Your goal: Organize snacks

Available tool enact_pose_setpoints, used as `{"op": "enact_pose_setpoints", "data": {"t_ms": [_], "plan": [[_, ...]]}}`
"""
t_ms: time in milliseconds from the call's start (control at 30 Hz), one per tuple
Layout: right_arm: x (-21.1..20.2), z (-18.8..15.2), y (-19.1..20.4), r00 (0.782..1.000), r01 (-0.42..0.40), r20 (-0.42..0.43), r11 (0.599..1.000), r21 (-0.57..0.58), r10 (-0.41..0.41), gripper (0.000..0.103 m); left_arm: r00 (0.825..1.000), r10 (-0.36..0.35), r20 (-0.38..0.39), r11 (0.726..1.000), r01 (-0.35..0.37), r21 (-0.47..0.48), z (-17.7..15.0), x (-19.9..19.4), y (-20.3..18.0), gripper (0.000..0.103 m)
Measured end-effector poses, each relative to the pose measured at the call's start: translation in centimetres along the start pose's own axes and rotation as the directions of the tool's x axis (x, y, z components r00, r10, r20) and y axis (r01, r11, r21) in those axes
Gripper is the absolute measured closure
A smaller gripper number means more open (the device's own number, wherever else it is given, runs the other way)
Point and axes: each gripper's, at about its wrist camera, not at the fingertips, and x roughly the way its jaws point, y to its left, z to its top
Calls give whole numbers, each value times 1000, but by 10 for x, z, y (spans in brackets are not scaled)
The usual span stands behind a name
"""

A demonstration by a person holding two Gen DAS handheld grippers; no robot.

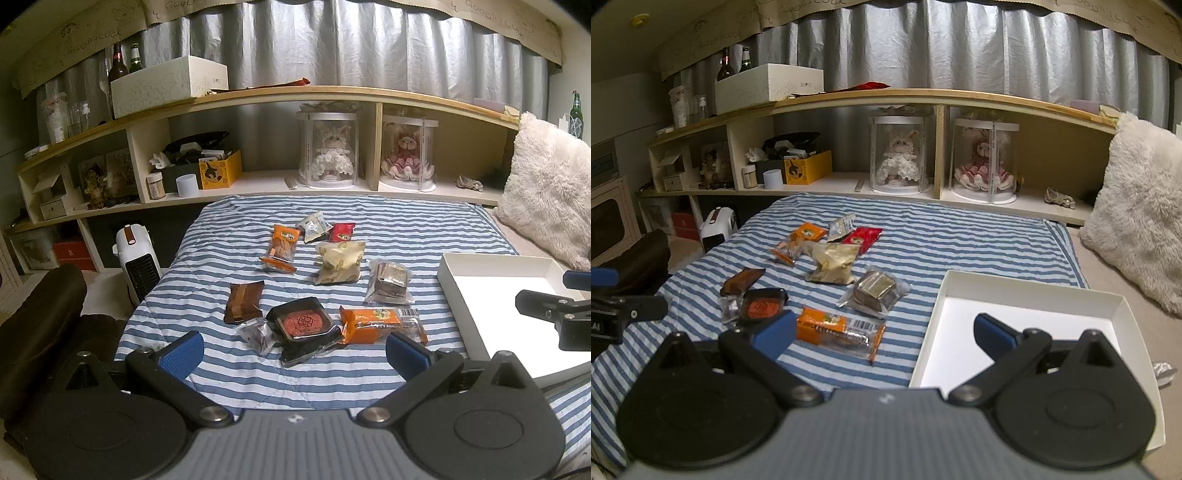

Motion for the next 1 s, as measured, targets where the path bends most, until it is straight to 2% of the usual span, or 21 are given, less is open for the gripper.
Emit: {"op": "enact_pose_setpoints", "data": {"t_ms": [1000], "plan": [[0,2,0,1000,0,-5,1000,-3,0,0,1000,-2,-4,1000,2,0,-1,3,1,0]]}}
